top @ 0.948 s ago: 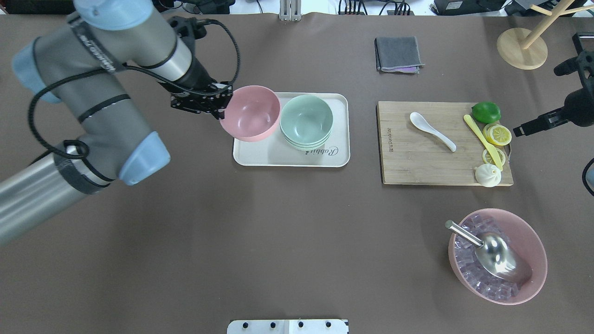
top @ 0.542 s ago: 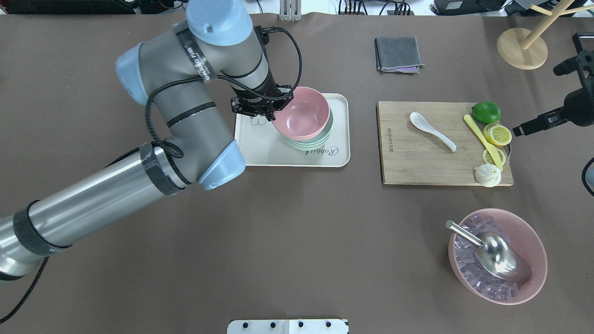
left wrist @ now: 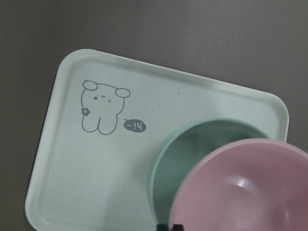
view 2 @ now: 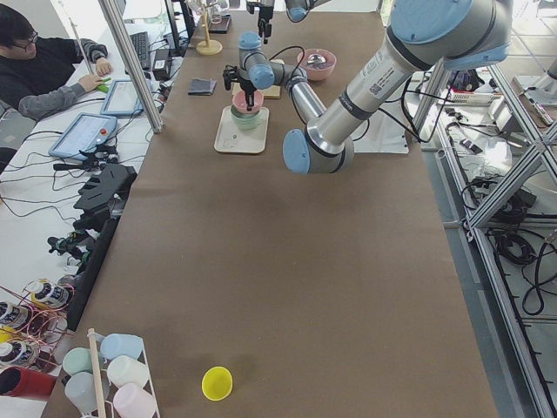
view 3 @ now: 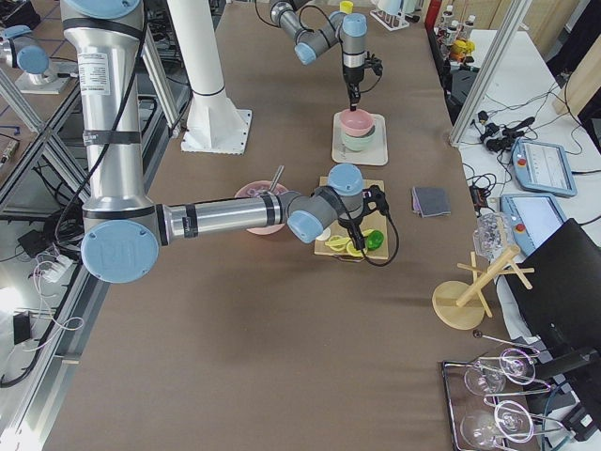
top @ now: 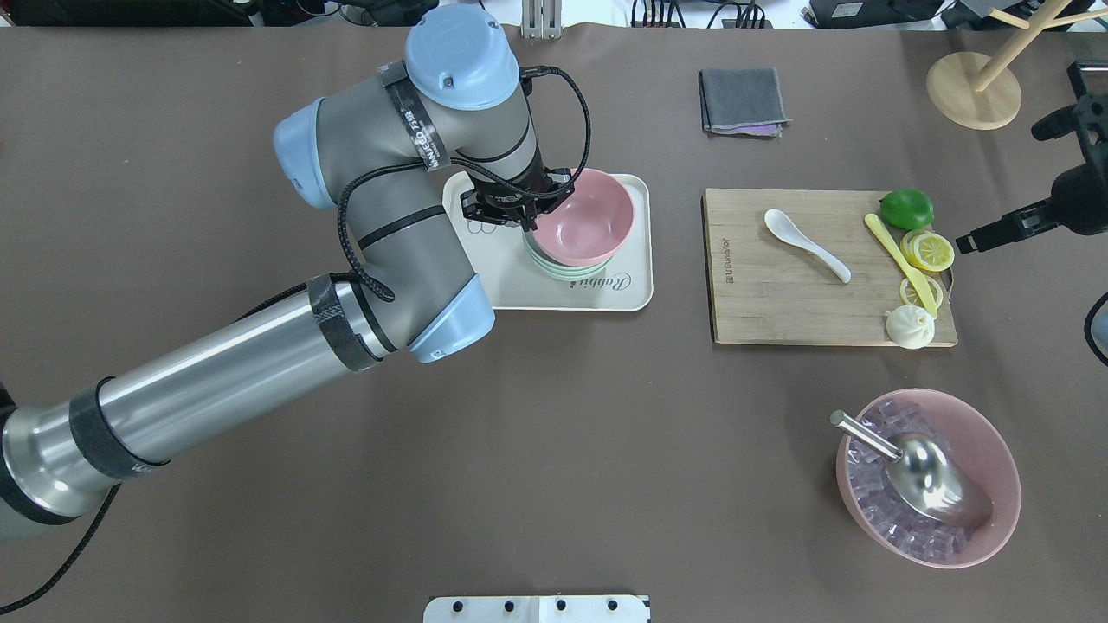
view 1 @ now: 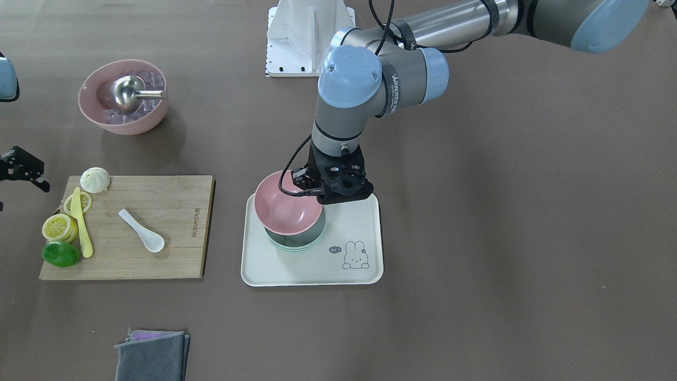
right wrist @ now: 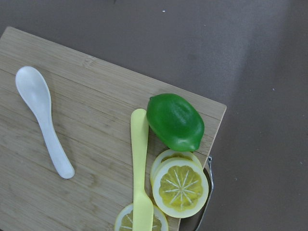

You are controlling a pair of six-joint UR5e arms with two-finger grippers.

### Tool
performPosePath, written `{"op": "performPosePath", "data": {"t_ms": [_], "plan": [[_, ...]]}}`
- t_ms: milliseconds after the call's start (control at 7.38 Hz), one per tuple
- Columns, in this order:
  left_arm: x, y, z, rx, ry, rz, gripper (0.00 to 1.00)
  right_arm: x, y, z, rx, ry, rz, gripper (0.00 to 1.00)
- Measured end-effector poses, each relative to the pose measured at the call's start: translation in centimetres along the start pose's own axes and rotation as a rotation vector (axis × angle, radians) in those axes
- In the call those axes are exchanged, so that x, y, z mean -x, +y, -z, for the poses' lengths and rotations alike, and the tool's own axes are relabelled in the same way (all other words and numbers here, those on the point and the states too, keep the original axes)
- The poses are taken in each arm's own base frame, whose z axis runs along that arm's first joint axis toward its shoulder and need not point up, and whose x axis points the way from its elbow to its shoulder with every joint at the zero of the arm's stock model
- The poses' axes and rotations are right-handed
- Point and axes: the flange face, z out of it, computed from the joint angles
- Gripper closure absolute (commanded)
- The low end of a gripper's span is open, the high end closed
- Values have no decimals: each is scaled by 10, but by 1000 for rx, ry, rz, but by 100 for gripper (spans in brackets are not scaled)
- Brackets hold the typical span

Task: Stack pink bowl on green and place spoon
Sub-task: 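Lower the pink bowl into the green bowl and open the left gripper, then withdraw the left arm while the right arm reaches toward the white spoon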

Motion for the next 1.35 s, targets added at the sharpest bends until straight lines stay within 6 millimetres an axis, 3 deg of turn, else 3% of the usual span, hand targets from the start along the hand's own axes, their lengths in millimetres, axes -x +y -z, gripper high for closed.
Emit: {"op": "performPosePath", "data": {"t_ms": [406,1084,1219,1355], "plan": [[6,-8,-18,-23,-12,2,100,2,-4,0,-3,-1,3,0],[9,-4,-29,-24,-27,-1,100,2,-5,0,-4,-2,4,0],[9,-3,-30,-23,-26,-2,38,2,-5,0,-4,-2,4,0],[10,-3,-30,-25,-16,-10,2,2,-5,0,-4,-2,4,0]]}}
